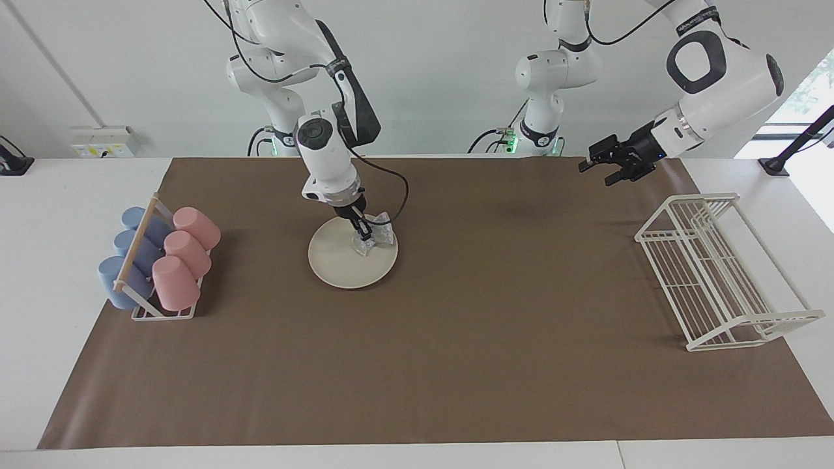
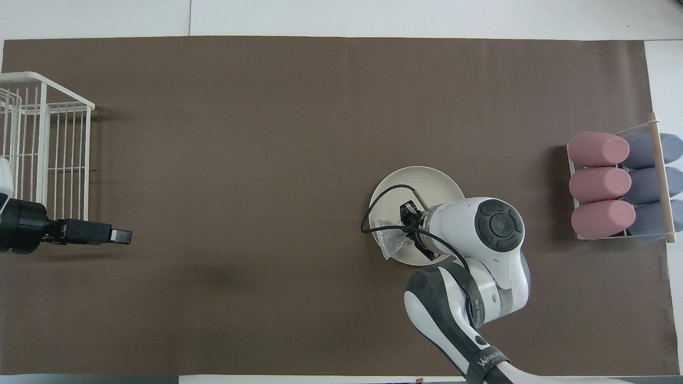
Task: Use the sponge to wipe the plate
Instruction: 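Rub the sponge across the plate surface with the right gripper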
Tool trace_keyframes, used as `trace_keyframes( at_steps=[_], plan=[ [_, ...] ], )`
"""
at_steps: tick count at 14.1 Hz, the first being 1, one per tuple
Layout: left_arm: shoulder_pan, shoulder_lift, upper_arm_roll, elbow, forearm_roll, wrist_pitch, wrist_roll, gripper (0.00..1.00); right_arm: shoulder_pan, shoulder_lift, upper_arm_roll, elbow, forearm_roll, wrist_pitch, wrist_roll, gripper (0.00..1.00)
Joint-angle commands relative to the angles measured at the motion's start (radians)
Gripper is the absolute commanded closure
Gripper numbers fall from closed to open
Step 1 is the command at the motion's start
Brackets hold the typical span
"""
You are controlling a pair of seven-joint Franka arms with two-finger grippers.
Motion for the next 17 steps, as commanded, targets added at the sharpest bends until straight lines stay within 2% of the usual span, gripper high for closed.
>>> trace_keyframes(
  at_steps=[1,7,9,14,17],
  plan=[
    [-0.034,0.002,-0.012,0.008,0.061,0.027,-0.060,0.00,-0.078,0.004,0.013,-0.017,-0.003,0.018,-0.138,1.00],
    [-0.036,0.002,-0.014,0.006,0.073,0.029,-0.083,0.00,-0.197,0.013,0.013,-0.017,-0.003,0.021,-0.356,1.00],
    [-0.036,0.002,-0.014,0.005,0.075,0.033,-0.089,0.00,-0.180,0.010,0.016,-0.019,0.001,0.018,-0.339,1.00],
    [-0.036,0.002,-0.014,0.003,0.075,0.038,-0.089,0.00,-0.005,0.007,0.016,-0.017,0.008,0.046,-0.100,1.00],
    [-0.042,0.000,-0.014,0.002,0.075,0.041,-0.092,0.00,-0.011,0.010,0.014,-0.019,0.008,0.064,-0.101,1.00]
  ],
)
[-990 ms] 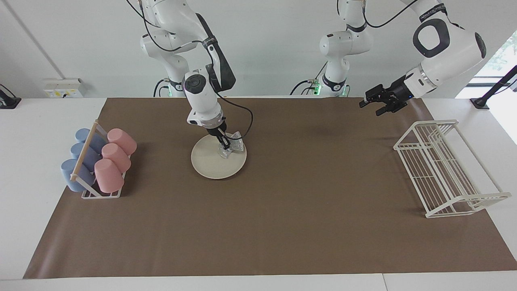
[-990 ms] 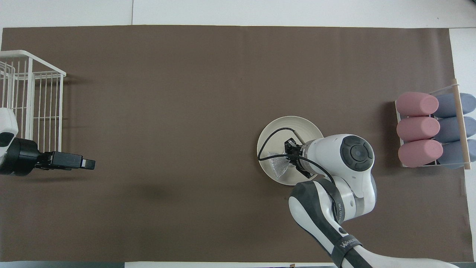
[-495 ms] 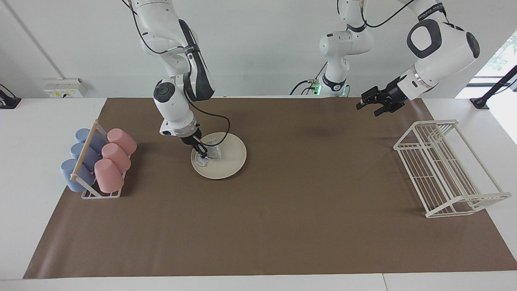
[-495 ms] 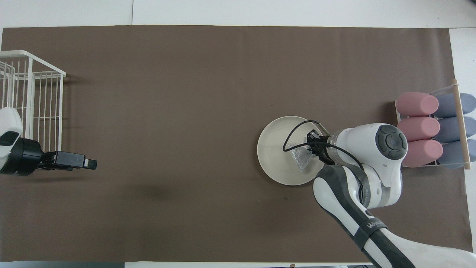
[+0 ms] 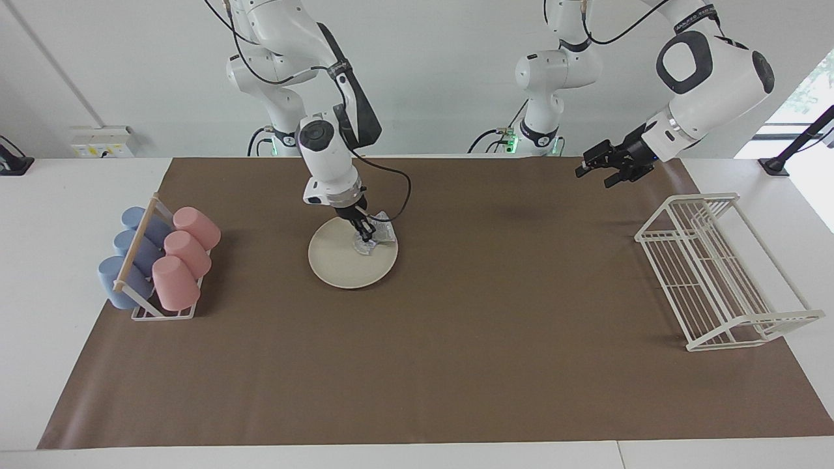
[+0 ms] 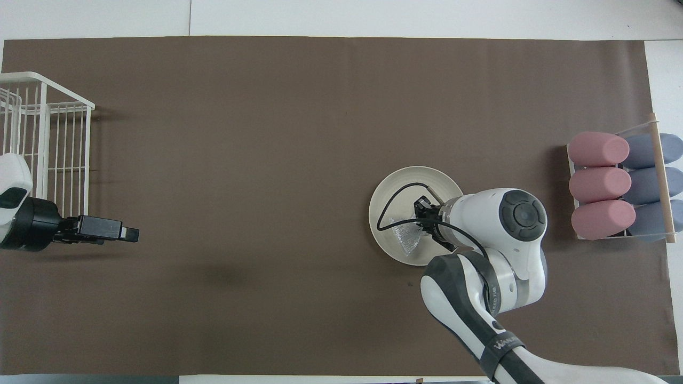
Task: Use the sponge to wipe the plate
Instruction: 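Rub the sponge across the plate surface with the right gripper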
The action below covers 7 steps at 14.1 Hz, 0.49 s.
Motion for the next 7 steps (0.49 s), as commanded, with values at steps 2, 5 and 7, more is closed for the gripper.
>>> trace_keyframes(
  at_steps=[2,5,7],
  plan=[
    [-0.018,0.001,0.005,0.002,0.024,0.015,-0.032,0.00,-0.067,0.004,0.001,-0.012,0.006,0.020,-0.091,1.00],
    [-0.024,0.001,0.005,0.002,0.024,0.015,-0.073,0.00,-0.165,0.010,0.000,-0.012,0.006,0.020,-0.275,1.00],
    [-0.024,0.001,0.005,0.002,0.024,0.015,-0.075,0.00,-0.211,0.013,0.000,-0.011,0.006,0.022,-0.351,1.00]
  ],
)
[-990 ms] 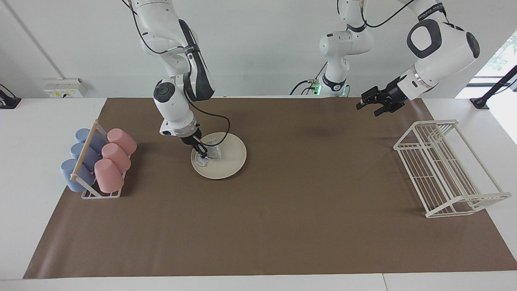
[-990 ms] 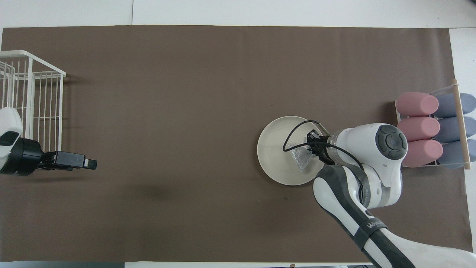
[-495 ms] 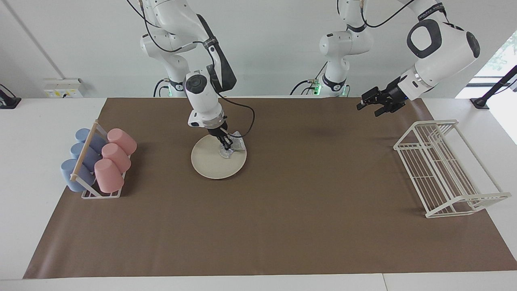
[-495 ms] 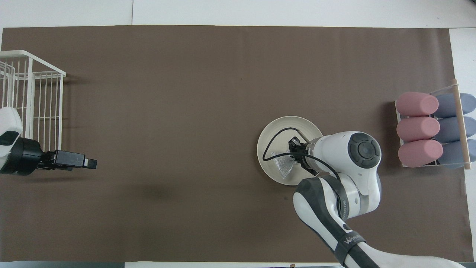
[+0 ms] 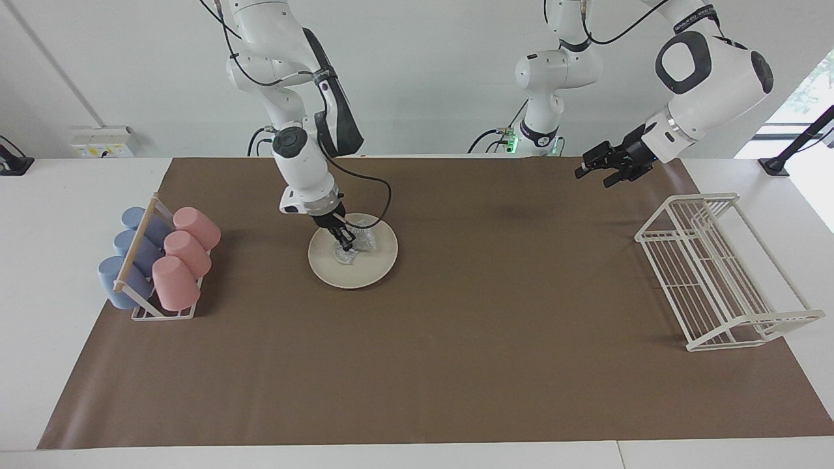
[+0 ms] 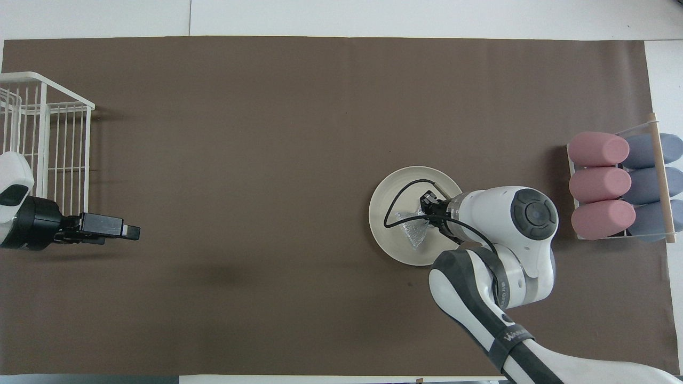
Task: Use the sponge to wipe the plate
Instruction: 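Rub the sponge across the plate surface with the right gripper, then lift the sponge off the plate toward the left gripper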
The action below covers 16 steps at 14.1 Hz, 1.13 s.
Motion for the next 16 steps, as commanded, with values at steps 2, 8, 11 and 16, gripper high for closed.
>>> trace_keyframes(
  at_steps=[2,8,11,16],
  plan=[
    [-0.021,0.001,0.007,0.002,0.024,0.013,-0.027,0.00,-0.037,0.009,0.009,-0.011,0.006,0.020,-0.071,1.00],
    [-0.021,0.001,0.007,0.002,0.024,0.016,-0.027,0.00,0.161,0.004,0.011,-0.009,0.006,0.039,0.286,1.00],
    [-0.021,0.001,0.007,0.002,0.024,0.017,-0.029,0.00,0.166,0.004,0.009,-0.011,0.006,0.055,0.301,1.00],
    [-0.021,0.001,0.007,0.002,0.024,0.023,-0.030,0.00,0.173,-0.006,0.009,0.181,0.004,-0.174,0.411,1.00]
  ],
)
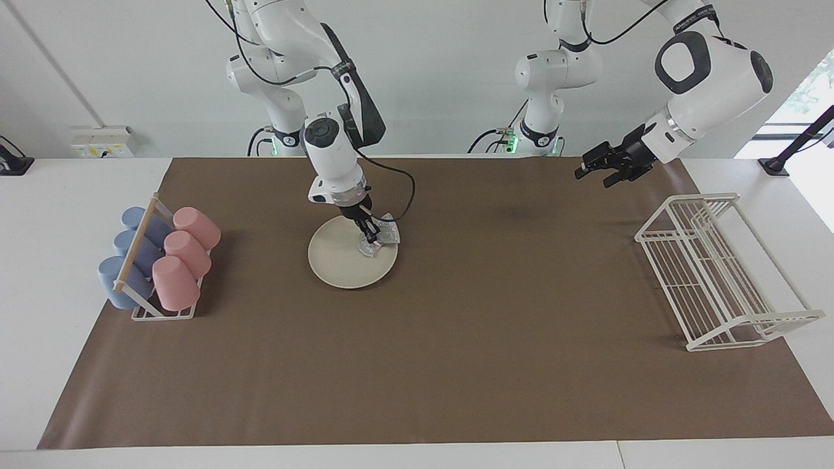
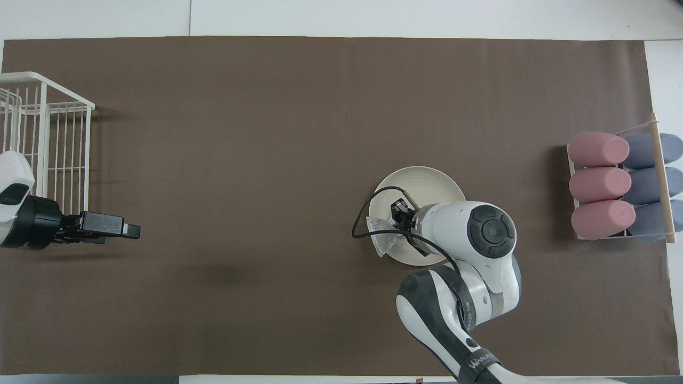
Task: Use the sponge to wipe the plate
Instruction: 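Lift the sponge off the plate toward the left gripper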
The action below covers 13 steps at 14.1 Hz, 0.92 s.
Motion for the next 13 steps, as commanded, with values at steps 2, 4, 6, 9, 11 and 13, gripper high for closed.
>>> trace_keyframes(
  at_steps=[2,4,6,9,11,13],
  plan=[
    [-0.020,0.001,0.008,0.002,0.024,0.026,-0.023,0.00,0.000,-0.015,0.006,0.320,-0.011,-0.414,0.158,1.00],
    [-0.016,0.000,0.006,0.002,0.024,0.018,-0.026,0.00,0.000,-0.026,0.004,0.440,-0.015,-0.542,0.226,1.00],
    [-0.020,0.001,0.005,0.002,0.015,0.023,-0.046,0.00,0.009,-0.050,0.007,0.537,-0.018,-0.656,0.298,1.00],
    [-0.013,0.001,0.006,0.005,-0.139,0.007,-0.080,0.00,0.138,-0.035,0.015,0.646,-0.172,-0.715,0.559,1.00],
    [-0.007,0.000,0.008,0.005,-0.262,-0.017,-0.084,0.00,0.173,-0.021,0.019,0.663,-0.173,-0.675,0.699,1.00],
    [-0.003,-0.002,0.009,0.004,-0.370,-0.052,-0.084,0.00,0.221,0.053,0.019,0.744,-0.168,-0.646,0.822,1.00]
  ],
)
